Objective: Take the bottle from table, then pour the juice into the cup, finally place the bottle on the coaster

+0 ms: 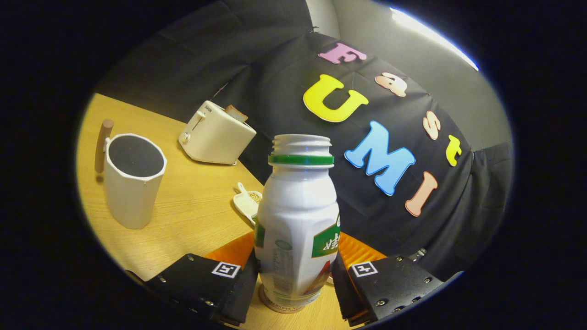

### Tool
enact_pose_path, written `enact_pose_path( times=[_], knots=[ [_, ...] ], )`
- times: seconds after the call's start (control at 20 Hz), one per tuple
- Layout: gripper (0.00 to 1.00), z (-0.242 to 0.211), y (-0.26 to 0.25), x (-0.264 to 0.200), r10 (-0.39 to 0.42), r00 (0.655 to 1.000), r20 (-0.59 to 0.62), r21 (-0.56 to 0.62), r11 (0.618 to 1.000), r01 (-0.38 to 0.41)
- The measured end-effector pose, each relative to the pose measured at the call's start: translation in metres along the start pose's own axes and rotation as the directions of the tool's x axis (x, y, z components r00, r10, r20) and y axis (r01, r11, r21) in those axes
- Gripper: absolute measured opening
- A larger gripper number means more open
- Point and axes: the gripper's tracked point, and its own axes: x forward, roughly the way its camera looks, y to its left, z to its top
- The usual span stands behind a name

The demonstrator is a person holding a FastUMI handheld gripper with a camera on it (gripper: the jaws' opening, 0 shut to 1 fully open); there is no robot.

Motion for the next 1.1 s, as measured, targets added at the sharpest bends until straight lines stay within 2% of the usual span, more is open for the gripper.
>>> enact_pose_path(
  times=[0.15, 0.35, 0.65, 1.1],
  knots=[
    [0.73, 0.01, 0.001, 0.0, 0.0, 1.0, 0.018, -0.108, 0.994, 0.002],
    [0.73, 0.016, 0.012, 0.012, 0.048, 0.998, 0.037, -0.235, 0.971, -0.038],
    [0.73, 0.033, 0.025, 0.019, 0.094, 0.992, 0.082, -0.321, 0.945, -0.063],
    [0.73, 0.031, 0.016, 0.016, 0.07, 0.993, 0.091, -0.468, 0.884, -0.019]
  ],
)
